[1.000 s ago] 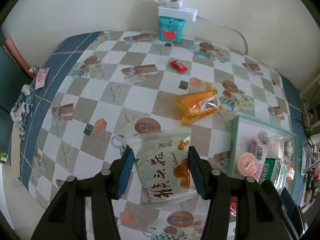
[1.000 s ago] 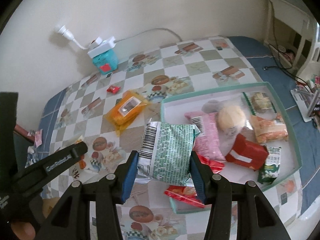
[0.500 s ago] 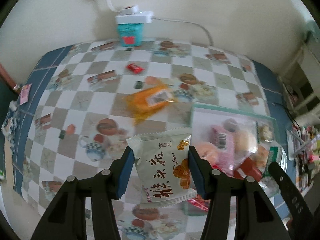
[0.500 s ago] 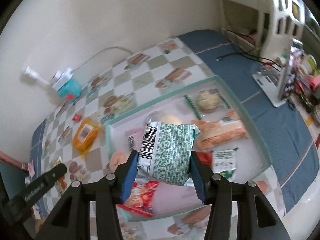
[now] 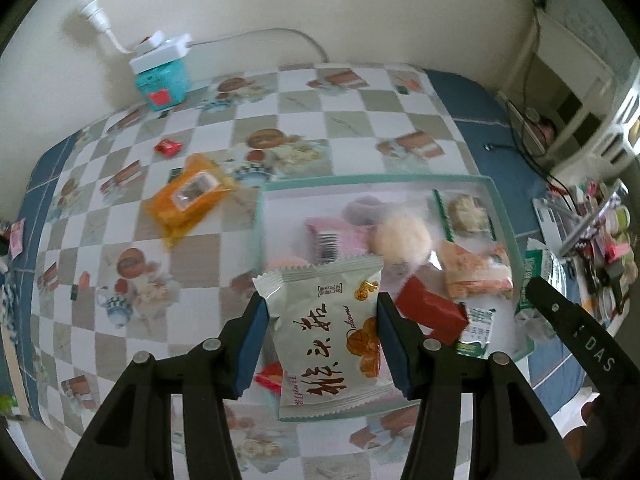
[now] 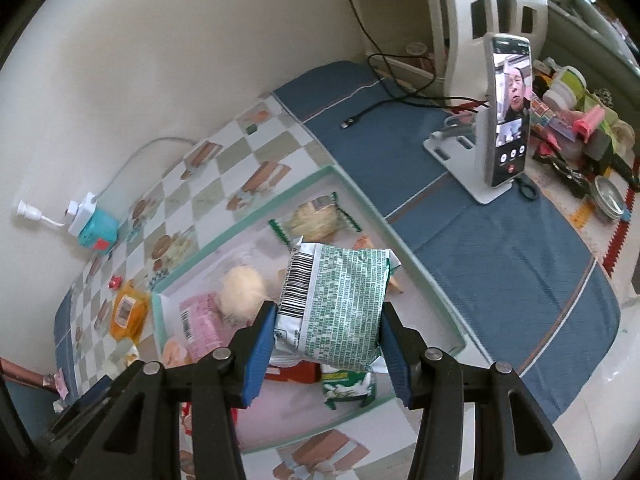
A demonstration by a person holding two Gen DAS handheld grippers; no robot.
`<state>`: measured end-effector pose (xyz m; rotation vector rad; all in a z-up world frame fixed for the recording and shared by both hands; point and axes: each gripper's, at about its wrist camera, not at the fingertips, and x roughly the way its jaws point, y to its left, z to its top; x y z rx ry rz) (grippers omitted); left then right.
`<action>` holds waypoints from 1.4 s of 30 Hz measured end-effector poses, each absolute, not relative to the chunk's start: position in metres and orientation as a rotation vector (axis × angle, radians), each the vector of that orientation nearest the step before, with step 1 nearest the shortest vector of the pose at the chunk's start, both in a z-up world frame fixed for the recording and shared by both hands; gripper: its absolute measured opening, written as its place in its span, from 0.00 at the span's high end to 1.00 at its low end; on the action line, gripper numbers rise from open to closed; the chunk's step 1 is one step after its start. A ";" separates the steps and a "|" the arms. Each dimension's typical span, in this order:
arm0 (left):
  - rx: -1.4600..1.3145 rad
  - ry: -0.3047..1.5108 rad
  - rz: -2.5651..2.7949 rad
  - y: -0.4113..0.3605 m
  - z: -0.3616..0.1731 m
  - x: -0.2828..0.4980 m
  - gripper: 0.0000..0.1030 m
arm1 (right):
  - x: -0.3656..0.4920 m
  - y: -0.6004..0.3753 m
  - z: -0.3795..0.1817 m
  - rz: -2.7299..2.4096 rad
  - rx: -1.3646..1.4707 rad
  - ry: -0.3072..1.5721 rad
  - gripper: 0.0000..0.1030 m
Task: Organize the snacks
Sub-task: 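Lift both packs and carry them over the white tray, then open both tools to drop the bread bag and striped pack into the tray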
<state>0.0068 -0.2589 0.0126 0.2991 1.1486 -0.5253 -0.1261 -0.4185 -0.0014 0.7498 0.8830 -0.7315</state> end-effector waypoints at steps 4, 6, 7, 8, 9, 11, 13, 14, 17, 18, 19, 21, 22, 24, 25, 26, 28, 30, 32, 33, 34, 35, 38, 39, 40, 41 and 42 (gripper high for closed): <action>0.314 1.161 -0.548 -0.275 0.007 0.003 0.46 | -0.119 -0.420 -0.009 -0.709 0.739 0.901 0.48; 0.317 1.168 -0.548 -0.279 0.003 0.004 0.46 | -0.114 -0.422 -0.015 -0.696 0.746 0.912 0.48; 0.317 1.172 -0.547 -0.281 0.001 0.006 0.46 | -0.112 -0.422 -0.016 -0.693 0.746 0.915 0.48; 0.317 1.175 -0.545 -0.283 0.000 0.007 0.46 | -0.111 -0.423 -0.017 -0.692 0.745 0.917 0.48; 0.314 1.180 -0.543 -0.285 -0.002 0.010 0.46 | -0.109 -0.424 -0.018 -0.691 0.744 0.918 0.48; 0.304 1.189 -0.540 -0.287 -0.005 0.014 0.46 | -0.105 -0.425 -0.020 -0.686 0.744 0.918 0.48; 0.291 1.197 -0.540 -0.290 -0.007 0.019 0.46 | -0.100 -0.427 -0.022 -0.682 0.741 0.922 0.48; 0.287 1.198 -0.540 -0.291 -0.008 0.021 0.46 | -0.098 -0.428 -0.022 -0.682 0.739 0.924 0.48; 0.271 1.206 -0.540 -0.295 -0.013 0.027 0.46 | -0.093 -0.431 -0.024 -0.679 0.735 0.927 0.48; 0.267 1.208 -0.540 -0.296 -0.014 0.029 0.46 | -0.091 -0.432 -0.025 -0.679 0.733 0.930 0.48; 0.263 1.212 -0.540 -0.298 -0.016 0.030 0.46 | -0.089 -0.432 -0.025 -0.679 0.730 0.932 0.48; 0.260 1.223 -0.540 -0.302 -0.023 0.033 0.46 | -0.087 -0.433 -0.028 -0.681 0.731 0.938 0.48; 0.261 1.228 -0.540 -0.303 -0.024 0.034 0.46 | -0.086 -0.434 -0.029 -0.682 0.731 0.941 0.48; 0.256 1.238 -0.540 -0.305 -0.029 0.037 0.46 | -0.085 -0.435 -0.031 -0.683 0.729 0.949 0.48; 0.253 1.241 -0.541 -0.306 -0.031 0.038 0.46 | -0.084 -0.435 -0.033 -0.683 0.727 0.953 0.48; 0.251 1.243 -0.542 -0.307 -0.032 0.040 0.46 | -0.084 -0.435 -0.033 -0.683 0.726 0.955 0.48; 0.251 1.242 -0.544 -0.307 -0.033 0.041 0.46 | -0.083 -0.436 -0.035 -0.686 0.725 0.959 0.48; 0.251 1.240 -0.546 -0.308 -0.033 0.041 0.46 | -0.082 -0.435 -0.035 -0.687 0.722 0.962 0.48; 0.254 1.239 -0.546 -0.308 -0.033 0.041 0.46 | -0.082 -0.435 -0.035 -0.690 0.718 0.966 0.48; 0.255 1.240 -0.546 -0.308 -0.033 0.041 0.46 | -0.081 -0.435 -0.035 -0.692 0.716 0.969 0.48; 0.253 1.242 -0.548 -0.308 -0.033 0.042 0.46 | -0.082 -0.435 -0.035 -0.692 0.715 0.972 0.48; 0.250 1.244 -0.549 -0.308 -0.033 0.042 0.46 | -0.081 -0.435 -0.035 -0.693 0.715 0.973 0.48; 0.247 1.247 -0.551 -0.306 -0.032 0.042 0.45 | -0.081 -0.434 -0.035 -0.694 0.711 0.979 0.48; 0.244 1.248 -0.554 -0.306 -0.031 0.042 0.45 | -0.081 -0.434 -0.035 -0.693 0.710 0.981 0.48; 0.244 1.248 -0.557 -0.305 -0.030 0.042 0.44 | -0.081 -0.433 -0.035 -0.692 0.708 0.982 0.47; 0.245 1.248 -0.558 -0.304 -0.030 0.043 0.44 | -0.080 -0.434 -0.035 -0.692 0.706 0.984 0.47; 0.245 1.250 -0.560 -0.304 -0.029 0.043 0.43 | -0.080 -0.434 -0.035 -0.692 0.704 0.986 0.47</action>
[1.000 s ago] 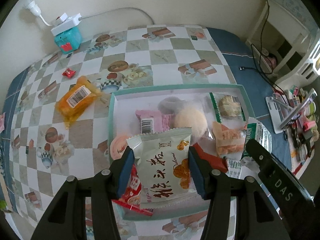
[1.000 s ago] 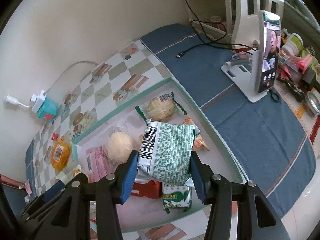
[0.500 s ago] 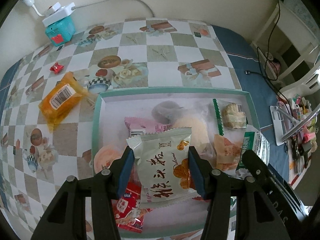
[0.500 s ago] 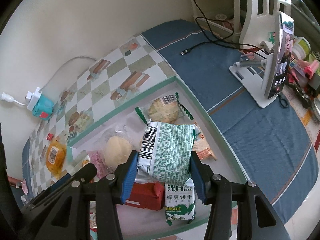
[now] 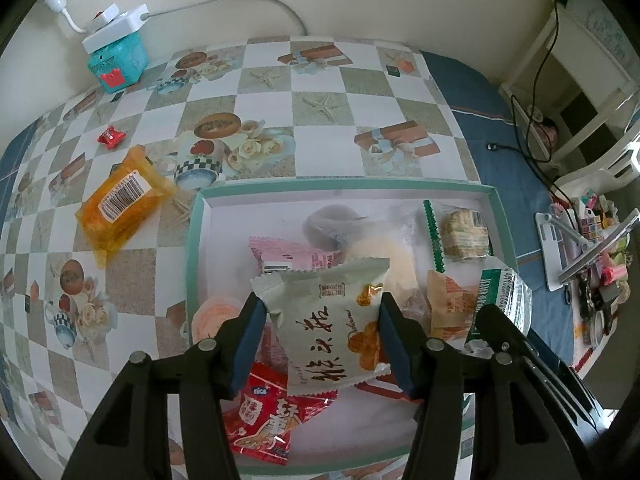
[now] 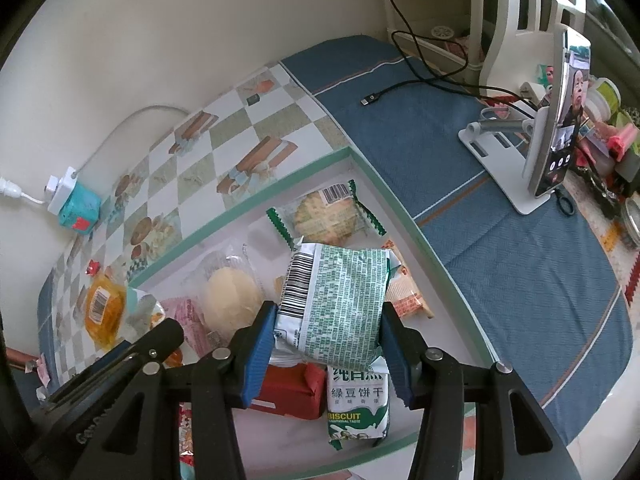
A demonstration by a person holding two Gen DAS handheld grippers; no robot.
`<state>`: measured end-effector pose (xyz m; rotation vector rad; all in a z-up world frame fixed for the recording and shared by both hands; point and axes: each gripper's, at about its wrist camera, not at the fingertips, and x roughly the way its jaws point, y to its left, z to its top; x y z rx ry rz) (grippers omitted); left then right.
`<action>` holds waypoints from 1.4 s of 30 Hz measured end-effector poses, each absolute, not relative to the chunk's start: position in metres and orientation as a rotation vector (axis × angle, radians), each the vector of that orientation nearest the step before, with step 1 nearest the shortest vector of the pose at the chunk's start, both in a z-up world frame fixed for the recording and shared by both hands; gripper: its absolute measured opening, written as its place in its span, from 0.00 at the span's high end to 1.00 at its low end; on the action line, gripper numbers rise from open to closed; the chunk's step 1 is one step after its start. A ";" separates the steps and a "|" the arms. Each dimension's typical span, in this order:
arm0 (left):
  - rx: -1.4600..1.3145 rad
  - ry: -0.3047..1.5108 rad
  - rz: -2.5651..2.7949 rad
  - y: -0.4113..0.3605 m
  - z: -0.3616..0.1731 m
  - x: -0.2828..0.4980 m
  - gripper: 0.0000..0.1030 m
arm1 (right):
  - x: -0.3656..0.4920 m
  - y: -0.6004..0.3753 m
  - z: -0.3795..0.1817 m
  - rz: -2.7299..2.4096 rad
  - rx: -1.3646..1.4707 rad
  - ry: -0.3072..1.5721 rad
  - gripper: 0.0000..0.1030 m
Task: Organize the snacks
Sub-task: 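Open both tools to drop the bread bag and striped pack into the tray, then withdraw both tools from the tray toward the orange cake and red candy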
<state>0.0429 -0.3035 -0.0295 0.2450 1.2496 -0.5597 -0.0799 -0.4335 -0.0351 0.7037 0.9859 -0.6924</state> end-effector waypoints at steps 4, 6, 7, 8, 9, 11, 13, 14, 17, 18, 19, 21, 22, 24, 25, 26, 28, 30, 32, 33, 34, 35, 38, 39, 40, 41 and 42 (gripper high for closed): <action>0.236 1.255 -0.559 -0.300 -0.026 0.045 0.41 | -0.079 -0.432 -0.033 -0.694 0.696 0.989 0.46; 0.227 1.252 -0.558 -0.296 -0.023 0.047 0.41 | -0.079 -0.431 -0.032 -0.693 0.691 0.987 0.46; 0.225 1.251 -0.558 -0.294 -0.022 0.048 0.41 | -0.079 -0.431 -0.031 -0.694 0.688 0.987 0.45; 0.220 1.248 -0.556 -0.292 -0.019 0.049 0.41 | -0.079 -0.430 -0.030 -0.697 0.686 0.985 0.45; 0.216 1.247 -0.555 -0.290 -0.018 0.050 0.41 | -0.078 -0.430 -0.029 -0.697 0.684 0.984 0.44; 0.204 1.240 -0.548 -0.284 -0.013 0.053 0.40 | -0.077 -0.428 -0.027 -0.697 0.680 0.982 0.42; 0.198 1.232 -0.532 -0.278 -0.009 0.057 0.32 | -0.075 -0.426 -0.024 -0.699 0.671 0.982 0.40; 0.194 1.226 -0.526 -0.275 -0.007 0.058 0.32 | -0.074 -0.424 -0.023 -0.700 0.667 0.982 0.39; 0.187 1.216 -0.501 -0.265 -0.003 0.065 0.31 | -0.071 -0.419 -0.019 -0.700 0.653 0.983 0.38; 0.186 1.212 -0.485 -0.261 -0.002 0.068 0.31 | -0.070 -0.417 -0.018 -0.700 0.650 0.983 0.38; 0.187 1.209 -0.474 -0.258 -0.002 0.070 0.27 | -0.069 -0.415 -0.017 -0.700 0.646 0.981 0.36; 0.188 1.199 -0.445 -0.250 -0.001 0.075 0.19 | -0.066 -0.411 -0.014 -0.698 0.639 0.977 0.32; 0.186 1.194 -0.431 -0.245 0.000 0.078 0.19 | -0.065 -0.409 -0.013 -0.696 0.633 0.975 0.32; 0.179 1.189 -0.399 -0.232 0.002 0.085 0.19 | -0.061 -0.404 -0.010 -0.694 0.624 0.974 0.31; 0.177 1.185 -0.383 -0.227 0.002 0.088 0.19 | -0.059 -0.401 -0.008 -0.691 0.618 0.972 0.29; 0.178 1.181 -0.370 -0.223 0.003 0.091 0.19 | -0.057 -0.398 -0.007 -0.688 0.617 0.970 0.23; 0.191 1.166 -0.328 -0.212 0.004 0.096 0.19 | -0.054 -0.393 -0.005 -0.682 0.614 0.963 0.19; 0.206 1.152 -0.283 -0.199 0.006 0.103 0.14 | -0.050 -0.388 -0.003 -0.676 0.607 0.962 0.19; 0.203 1.144 -0.255 -0.187 0.006 0.109 0.10 | -0.045 -0.382 -0.002 -0.670 0.599 0.961 0.19; 0.201 1.140 -0.241 -0.181 0.006 0.112 0.10 | -0.042 -0.377 0.000 -0.665 0.594 0.958 0.18; 0.200 1.137 -0.222 -0.173 0.007 0.116 0.10 | -0.040 -0.375 0.001 -0.660 0.592 0.957 0.18; 0.200 1.132 -0.201 -0.164 0.007 0.119 0.10 | -0.037 -0.371 0.002 -0.655 0.589 0.956 0.13; 0.201 1.120 -0.144 -0.142 0.009 0.128 0.10 | -0.029 -0.359 0.004 -0.637 0.572 0.950 0.04; 0.200 1.117 -0.124 -0.134 0.009 0.132 0.10 | -0.025 -0.355 0.005 -0.631 0.565 0.951 0.03; 0.195 1.115 -0.097 -0.123 0.009 0.136 0.09 | -0.022 -0.350 0.006 -0.626 0.559 0.950 0.02; 0.190 1.113 -0.080 -0.116 0.009 0.139 0.09 | -0.019 -0.346 0.007 -0.620 0.553 0.950 0.02; 0.185 1.114 -0.064 -0.109 0.009 0.142 0.09 | -0.017 -0.343 0.007 -0.616 0.550 0.951 0.02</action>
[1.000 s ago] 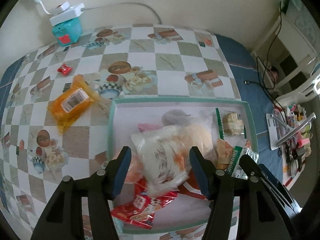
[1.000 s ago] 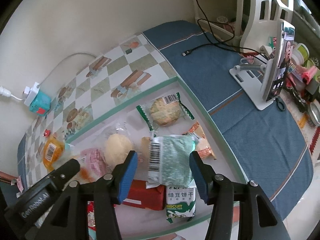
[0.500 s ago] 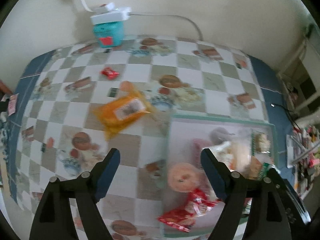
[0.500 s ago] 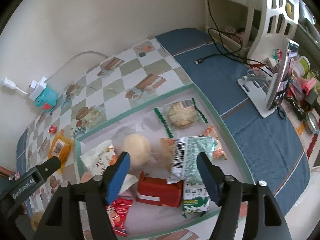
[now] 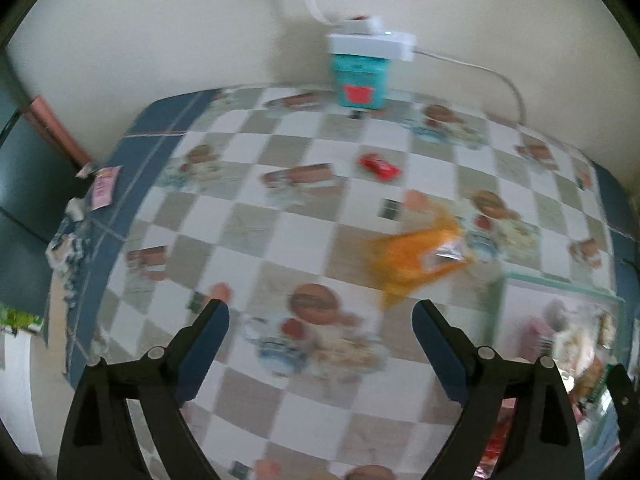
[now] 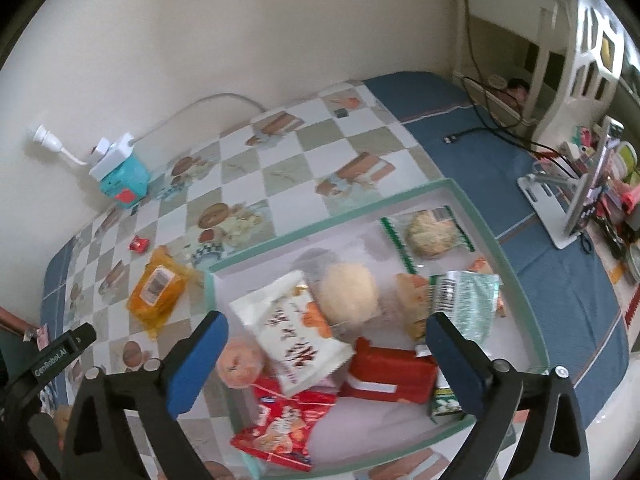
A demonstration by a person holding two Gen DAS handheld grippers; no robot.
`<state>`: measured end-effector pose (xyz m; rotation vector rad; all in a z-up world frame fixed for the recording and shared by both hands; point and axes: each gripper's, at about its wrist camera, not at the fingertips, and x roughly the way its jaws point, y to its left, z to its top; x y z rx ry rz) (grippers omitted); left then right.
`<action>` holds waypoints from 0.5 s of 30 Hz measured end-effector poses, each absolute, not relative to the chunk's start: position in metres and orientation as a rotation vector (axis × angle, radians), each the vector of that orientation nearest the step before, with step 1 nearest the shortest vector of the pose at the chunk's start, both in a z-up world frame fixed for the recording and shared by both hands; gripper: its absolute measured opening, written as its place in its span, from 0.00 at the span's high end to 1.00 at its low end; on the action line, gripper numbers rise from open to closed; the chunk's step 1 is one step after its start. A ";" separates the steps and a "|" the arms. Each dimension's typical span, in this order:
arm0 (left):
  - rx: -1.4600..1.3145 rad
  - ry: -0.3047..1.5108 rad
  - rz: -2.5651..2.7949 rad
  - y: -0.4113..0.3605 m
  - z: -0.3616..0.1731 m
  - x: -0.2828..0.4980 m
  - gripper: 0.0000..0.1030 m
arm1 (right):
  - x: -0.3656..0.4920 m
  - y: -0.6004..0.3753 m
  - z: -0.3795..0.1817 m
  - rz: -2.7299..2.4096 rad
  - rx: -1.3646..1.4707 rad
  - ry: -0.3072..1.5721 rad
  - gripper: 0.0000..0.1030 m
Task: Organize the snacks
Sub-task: 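Withdraw both tools from the tray toward the orange cake and red candy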
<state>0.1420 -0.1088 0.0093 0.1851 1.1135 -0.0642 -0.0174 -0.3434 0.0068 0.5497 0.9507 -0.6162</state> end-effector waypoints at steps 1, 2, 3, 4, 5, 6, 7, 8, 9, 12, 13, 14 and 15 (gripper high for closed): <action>0.175 1.115 -0.045 -0.099 0.009 0.146 0.09 | -0.015 -0.339 0.007 -0.611 0.545 0.951 0.01; 0.166 1.117 -0.033 -0.092 0.010 0.148 0.09 | -0.012 -0.335 0.007 -0.605 0.540 0.952 0.01; 0.154 1.118 -0.021 -0.084 0.010 0.151 0.09 | -0.008 -0.330 0.008 -0.599 0.533 0.952 0.00; 0.138 1.121 -0.006 -0.074 0.010 0.154 0.09 | -0.005 -0.326 0.008 -0.594 0.528 0.952 0.00; 0.131 1.122 0.003 -0.068 0.011 0.155 0.09 | -0.002 -0.322 0.008 -0.586 0.522 0.953 0.00; 0.124 1.122 0.013 -0.061 0.011 0.157 0.09 | 0.001 -0.318 0.008 -0.580 0.518 0.955 0.00; 0.117 1.122 0.024 -0.055 0.011 0.159 0.09 | 0.004 -0.313 0.007 -0.572 0.512 0.957 0.00; 0.109 1.122 0.037 -0.048 0.012 0.160 0.09 | 0.007 -0.309 0.007 -0.567 0.509 0.959 0.00; 0.104 1.122 0.049 -0.041 0.012 0.162 0.09 | 0.010 -0.304 0.007 -0.558 0.501 0.961 0.00; 0.091 1.122 0.069 -0.026 0.012 0.167 0.09 | 0.020 -0.290 0.007 -0.534 0.481 0.970 0.00; 0.085 1.123 0.071 -0.021 0.012 0.168 0.09 | 0.025 -0.283 0.006 -0.523 0.471 0.974 0.00; 0.081 1.123 0.075 -0.017 0.012 0.169 0.09 | 0.028 -0.278 0.006 -0.515 0.463 0.977 0.00; 0.075 1.124 0.079 -0.013 0.012 0.170 0.09 | 0.031 -0.273 0.005 -0.507 0.456 0.979 0.00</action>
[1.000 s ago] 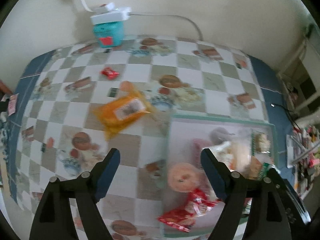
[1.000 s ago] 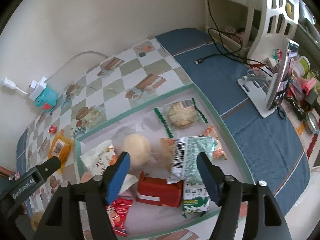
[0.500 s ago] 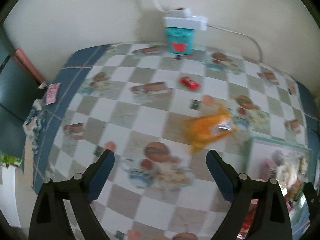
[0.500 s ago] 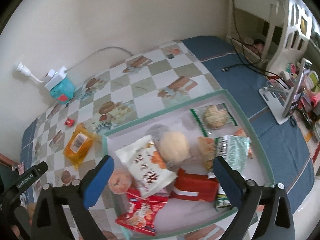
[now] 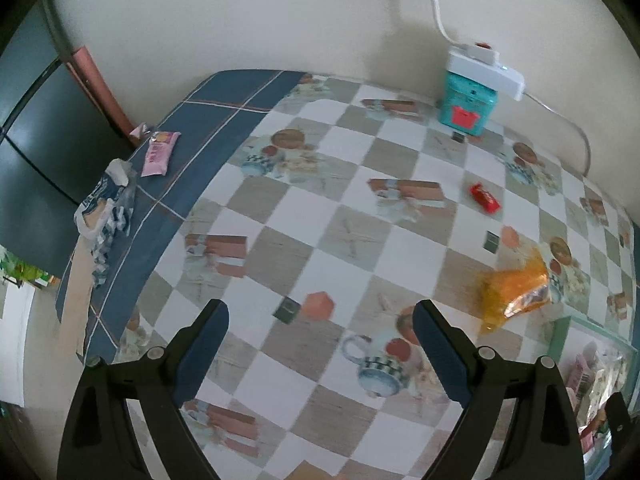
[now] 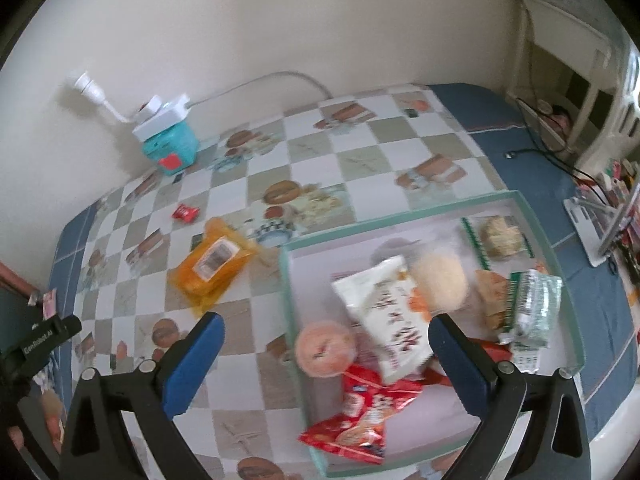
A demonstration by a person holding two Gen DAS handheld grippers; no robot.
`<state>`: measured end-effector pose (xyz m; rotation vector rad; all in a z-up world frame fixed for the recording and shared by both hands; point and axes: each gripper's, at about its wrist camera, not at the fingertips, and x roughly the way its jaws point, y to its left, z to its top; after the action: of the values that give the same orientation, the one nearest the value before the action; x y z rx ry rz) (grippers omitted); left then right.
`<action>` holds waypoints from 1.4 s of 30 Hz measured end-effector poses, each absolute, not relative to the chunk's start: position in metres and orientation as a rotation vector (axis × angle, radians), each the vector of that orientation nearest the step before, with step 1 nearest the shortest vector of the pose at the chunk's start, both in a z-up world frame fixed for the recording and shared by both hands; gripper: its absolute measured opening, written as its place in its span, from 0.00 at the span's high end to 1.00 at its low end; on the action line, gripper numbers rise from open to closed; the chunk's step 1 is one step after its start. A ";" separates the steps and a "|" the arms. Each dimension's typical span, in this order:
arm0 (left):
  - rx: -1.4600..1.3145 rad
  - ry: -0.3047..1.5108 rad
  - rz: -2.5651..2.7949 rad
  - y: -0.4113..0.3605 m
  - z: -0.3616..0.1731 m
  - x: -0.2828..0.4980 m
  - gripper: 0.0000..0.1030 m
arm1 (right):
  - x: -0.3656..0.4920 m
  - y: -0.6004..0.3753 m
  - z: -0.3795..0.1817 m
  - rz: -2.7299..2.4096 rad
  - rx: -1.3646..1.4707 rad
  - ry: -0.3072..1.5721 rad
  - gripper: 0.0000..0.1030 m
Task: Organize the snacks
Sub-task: 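Withdraw both tools from the tray toward the orange cake and red candy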
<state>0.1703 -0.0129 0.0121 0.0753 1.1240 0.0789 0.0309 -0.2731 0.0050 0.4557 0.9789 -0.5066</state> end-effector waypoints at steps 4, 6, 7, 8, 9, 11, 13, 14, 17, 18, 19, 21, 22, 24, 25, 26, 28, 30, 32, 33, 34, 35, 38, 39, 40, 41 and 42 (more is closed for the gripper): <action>0.049 1.129 0.100 0.008 0.011 0.176 0.09 | 0.043 -0.253 0.002 -0.473 0.430 0.989 0.00; 0.037 1.130 0.111 0.018 0.011 0.178 0.09 | 0.050 -0.243 0.000 -0.450 0.415 0.995 0.00; 0.029 1.131 0.117 0.024 0.010 0.180 0.09 | 0.053 -0.237 -0.002 -0.438 0.410 0.998 0.00; 0.025 1.133 0.120 0.027 0.009 0.181 0.09 | 0.056 -0.233 -0.003 -0.427 0.406 1.002 0.00; 0.016 1.136 0.126 0.034 0.008 0.183 0.09 | 0.058 -0.230 -0.004 -0.420 0.403 1.005 0.00; 0.000 1.141 0.135 0.043 0.006 0.185 0.09 | 0.064 -0.223 -0.007 -0.412 0.395 1.011 0.00; -0.019 1.147 0.145 0.052 0.004 0.187 0.09 | 0.068 -0.217 -0.009 -0.400 0.391 1.014 0.00; -0.028 1.150 0.148 0.056 0.003 0.188 0.09 | 0.071 -0.215 -0.010 -0.391 0.390 1.015 0.00; -0.050 1.160 0.149 0.065 -0.003 0.192 0.09 | 0.076 -0.211 -0.013 -0.384 0.387 1.012 0.00; -0.058 1.167 0.147 0.067 -0.005 0.193 0.09 | 0.078 -0.211 -0.014 -0.381 0.387 1.010 0.00; -0.062 1.171 0.145 0.068 -0.007 0.194 0.09 | 0.079 -0.211 -0.014 -0.381 0.389 1.009 0.00; -0.078 1.188 0.140 0.070 -0.014 0.197 0.09 | 0.083 -0.214 -0.016 -0.376 0.400 1.005 0.00; -0.083 1.195 0.136 0.070 -0.016 0.198 0.09 | 0.085 -0.217 -0.016 -0.376 0.410 1.002 0.00; -0.089 1.209 0.126 0.069 -0.022 0.201 0.09 | 0.088 -0.221 -0.016 -0.382 0.423 0.991 0.00; -0.088 1.213 0.120 0.069 -0.024 0.202 0.09 | 0.089 -0.223 -0.015 -0.383 0.433 0.984 0.00; -0.083 1.215 0.115 0.068 -0.025 0.204 0.09 | 0.091 -0.225 -0.016 -0.383 0.445 0.981 0.00; -0.054 1.209 0.103 0.063 -0.026 0.207 0.09 | 0.098 -0.229 -0.019 -0.374 0.472 0.994 0.00; -0.030 1.197 0.088 0.059 -0.026 0.209 0.09 | 0.105 -0.231 -0.022 -0.359 0.487 1.009 0.00; -0.021 1.177 0.082 0.055 -0.026 0.211 0.09 | 0.112 -0.234 -0.024 -0.356 0.497 1.026 0.00; -0.018 1.178 0.067 0.053 -0.028 0.213 0.09 | 0.116 -0.235 -0.024 -0.357 0.496 1.036 0.00; -0.022 1.182 0.056 0.052 -0.030 0.215 0.09 | 0.119 -0.236 -0.024 -0.359 0.489 1.042 0.00; -0.034 1.189 0.035 0.050 -0.032 0.218 0.09 | 0.124 -0.236 -0.023 -0.366 0.473 1.050 0.00; 0.015 1.187 -0.011 0.041 -0.034 0.228 0.09 | 0.136 -0.242 -0.025 -0.360 0.497 1.077 0.00; 0.051 1.170 -0.020 0.036 -0.031 0.231 0.09 | 0.141 -0.245 -0.027 -0.347 0.519 1.091 0.00; 0.075 1.155 -0.032 0.033 -0.029 0.234 0.09 | 0.145 -0.248 -0.028 -0.339 0.538 1.104 0.00; 0.092 1.144 -0.050 0.030 -0.027 0.237 0.09 | 0.149 -0.250 -0.029 -0.334 0.549 1.113 0.00; 0.110 1.138 -0.073 0.027 -0.025 0.241 0.09 | 0.153 -0.252 -0.031 -0.335 0.555 1.122 0.00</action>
<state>0.2412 0.0270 -0.0255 0.1098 1.1384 -0.0727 0.1527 -0.2523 -0.0307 0.5546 1.1225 -0.3350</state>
